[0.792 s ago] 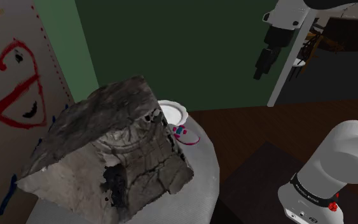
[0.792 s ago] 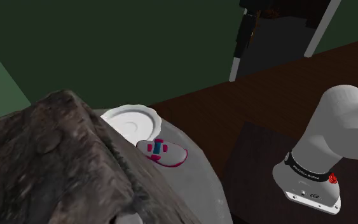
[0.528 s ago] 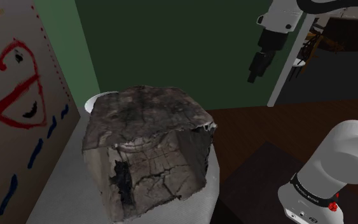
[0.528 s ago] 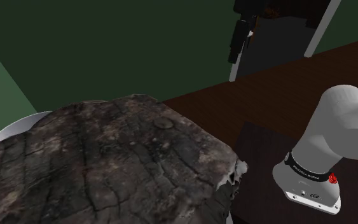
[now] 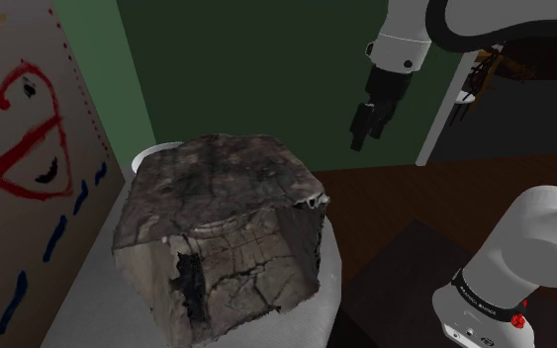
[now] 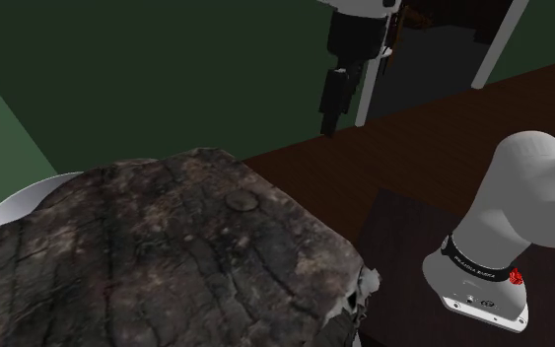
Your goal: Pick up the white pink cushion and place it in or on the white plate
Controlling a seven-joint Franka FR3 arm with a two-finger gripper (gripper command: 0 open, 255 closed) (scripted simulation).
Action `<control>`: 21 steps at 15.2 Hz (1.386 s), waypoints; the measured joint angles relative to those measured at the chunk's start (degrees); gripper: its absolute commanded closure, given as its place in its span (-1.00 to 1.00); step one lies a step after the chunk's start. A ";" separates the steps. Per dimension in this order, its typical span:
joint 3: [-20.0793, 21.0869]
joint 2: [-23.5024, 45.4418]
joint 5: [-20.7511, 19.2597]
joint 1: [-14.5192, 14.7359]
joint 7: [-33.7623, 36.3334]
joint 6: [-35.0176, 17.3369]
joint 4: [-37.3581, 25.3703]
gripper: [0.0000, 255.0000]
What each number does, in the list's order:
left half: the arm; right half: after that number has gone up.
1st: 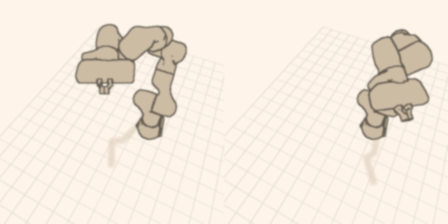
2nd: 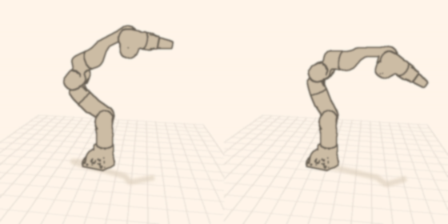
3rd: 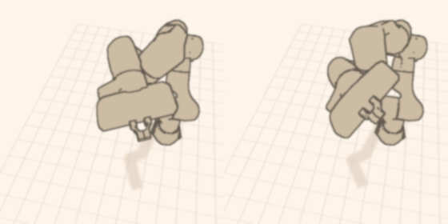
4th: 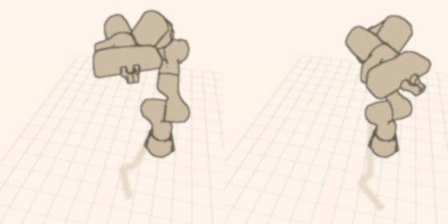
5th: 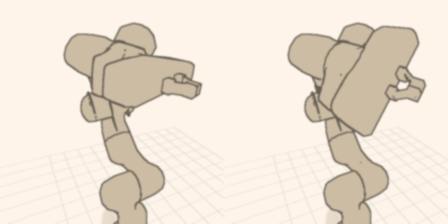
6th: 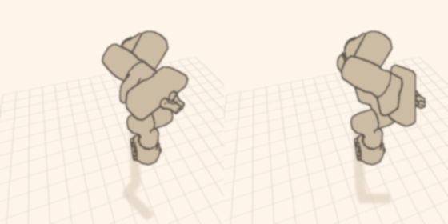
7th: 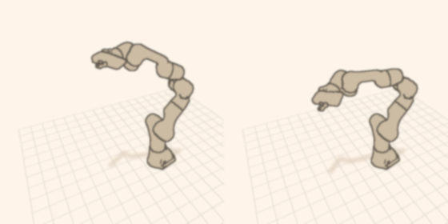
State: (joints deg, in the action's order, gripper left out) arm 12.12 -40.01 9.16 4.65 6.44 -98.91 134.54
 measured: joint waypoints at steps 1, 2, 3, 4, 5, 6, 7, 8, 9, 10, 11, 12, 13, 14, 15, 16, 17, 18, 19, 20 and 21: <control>1.20 0.98 0.50 0.23 1.29 -0.78 -0.30 -1.00; 2.40 1.78 0.96 0.47 2.58 -1.66 -0.31 -1.00; 3.97 2.79 1.57 0.81 4.20 -2.86 -0.27 -1.00; 5.29 4.41 1.85 0.88 5.63 -3.68 -1.22 -1.00; 6.60 5.50 2.20 1.07 7.12 -4.28 -1.83 -1.00; 7.91 6.59 2.49 1.24 8.54 -5.22 -2.09 -1.00; 9.43 8.51 2.59 1.24 10.15 -6.29 -3.12 -1.00; 10.87 10.10 2.68 1.30 11.76 -7.22 -3.88 -1.00; 12.19 11.16 2.82 1.46 13.27 -8.10 -4.18 -1.00; 13.44 12.64 2.73 1.44 14.71 -8.90 -4.95 -1.00; 14.56 14.47 2.35 1.23 16.04 -9.42 -6.30 -1.00; 16.17 16.47 2.03 1.19 17.86 -10.54 -7.22 -1.00; 17.24 17.97 1.62 1.08 19.23 -11.18 -8.11 -1.00; 18.42 19.75 0.84 0.83 21.03 -11.80 -9.58 -1.00; 19.73 22.18 -0.17 0.48 22.96 -12.64 -11.35 -1.00; 20.52 23.69 -0.87 0.32 24.40 -12.90 -12.72 -1.00; 20.59 23.78 -0.90 0.35 24.75 -13.59 -12.38 -1.00; 20.83 24.26 -1.23 0.31 25.21 -14.31 -12.48 -1.00; 20.81 24.21 -1.25 0.35 25.48 -14.73 -12.27 -1.00; 21.00 24.38 -1.58 0.31 25.71 -15.76 -11.90 -1.00; 21.05 24.87 -1.73 0.29 25.72 -16.54 -11.48 -1.00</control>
State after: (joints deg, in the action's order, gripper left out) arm 33.17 -15.13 7.43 4.94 32.15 -115.45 123.06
